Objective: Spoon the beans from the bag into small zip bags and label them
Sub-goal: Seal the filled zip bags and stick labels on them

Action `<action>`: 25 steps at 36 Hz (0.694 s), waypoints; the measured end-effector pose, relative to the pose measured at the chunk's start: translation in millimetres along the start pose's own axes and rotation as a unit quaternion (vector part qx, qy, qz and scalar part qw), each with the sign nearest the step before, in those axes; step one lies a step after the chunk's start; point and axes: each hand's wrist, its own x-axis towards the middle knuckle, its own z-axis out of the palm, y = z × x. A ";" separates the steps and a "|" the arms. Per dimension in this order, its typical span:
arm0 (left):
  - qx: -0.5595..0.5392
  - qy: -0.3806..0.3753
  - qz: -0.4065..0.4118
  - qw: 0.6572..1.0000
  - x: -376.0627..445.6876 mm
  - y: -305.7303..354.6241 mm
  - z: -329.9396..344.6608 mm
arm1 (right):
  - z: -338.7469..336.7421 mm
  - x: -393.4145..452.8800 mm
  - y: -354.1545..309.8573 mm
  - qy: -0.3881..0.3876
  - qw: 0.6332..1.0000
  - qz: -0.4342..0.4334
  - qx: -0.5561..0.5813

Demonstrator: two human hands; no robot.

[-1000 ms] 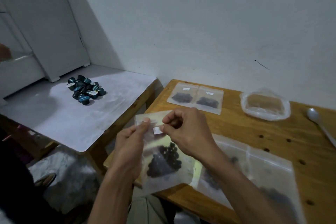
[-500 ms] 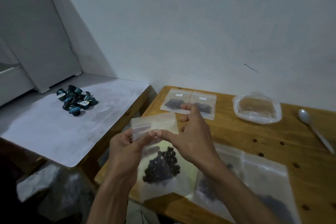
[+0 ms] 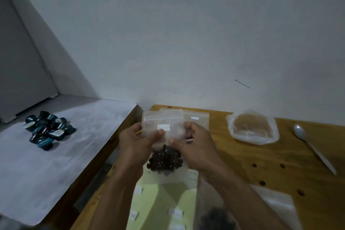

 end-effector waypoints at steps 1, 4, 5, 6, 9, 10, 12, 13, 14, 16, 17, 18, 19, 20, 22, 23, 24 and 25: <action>0.001 -0.003 -0.001 1.000 8.7 -0.3 2.4 | -1.0 4.4 1.0 0.002 1.000 -0.001 -0.004; 0.033 -0.009 0.010 0.999 35.9 -2.1 8.8 | -1.5 22.8 3.7 0.044 0.999 -0.010 0.004; 0.060 -0.013 0.019 0.998 44.3 -2.5 10.1 | -0.8 31.1 4.9 0.062 0.998 -0.009 0.008; 0.093 -0.018 0.027 0.995 52.4 -3.3 11.0 | 0.5 40.1 5.7 0.081 0.997 -0.007 0.008; 0.170 -0.035 0.041 0.984 74.4 -9.8 11.8 | 5.7 69.1 8.7 0.132 0.991 0.001 -0.004; 0.189 -0.033 0.044 0.980 82.2 -14.2 11.9 | 8.2 78.4 9.5 0.143 0.990 0.006 -0.009; 0.230 -0.022 0.053 0.972 95.1 -21.7 13.9 | 14.6 95.3 12.2 0.155 0.987 0.013 -0.031; 0.251 -0.016 0.058 0.966 100.2 -24.4 16.0 | 18.3 102.4 13.6 0.158 0.986 0.015 -0.048; 0.272 -0.009 0.062 0.960 105.0 -27.0 18.0 | 22.2 108.8 15.1 0.160 0.984 0.017 -0.073; 0.313 0.000 0.074 0.947 112.2 -30.4 22.5 | 29.2 117.5 17.0 0.162 0.977 0.023 -0.137; 0.331 0.002 0.080 0.940 115.0 -31.8 24.5 | 31.7 120.6 18.1 0.162 0.972 0.024 -0.170; 0.346 0.002 0.083 0.935 117.5 -33.1 26.3 | 33.4 123.0 19.5 0.162 0.965 0.026 -0.203; 0.356 0.001 0.084 0.931 119.2 -34.7 27.3 | 34.2 124.3 20.8 0.159 0.958 0.029 -0.237; 0.366 0.000 0.082 0.927 121.4 -36.6 28.4 | 34.0 125.6 21.9 0.154 0.950 0.032 -0.268; 0.384 -0.006 0.074 0.920 124.2 -40.4 28.6 | 32.9 126.7 25.4 0.135 0.936 0.031 -0.322; 0.392 -0.010 0.069 0.918 126.1 -42.6 28.4 | 32.0 127.2 27.7 0.126 0.928 0.026 -0.350; 0.398 -0.013 0.062 0.915 128.2 -44.9 28.2 | 31.2 128.2 30.6 0.119 0.918 0.018 -0.377; 0.402 -0.017 0.057 0.914 129.8 -46.8 27.7 | 30.8 128.4 33.0 0.115 0.909 0.011 -0.401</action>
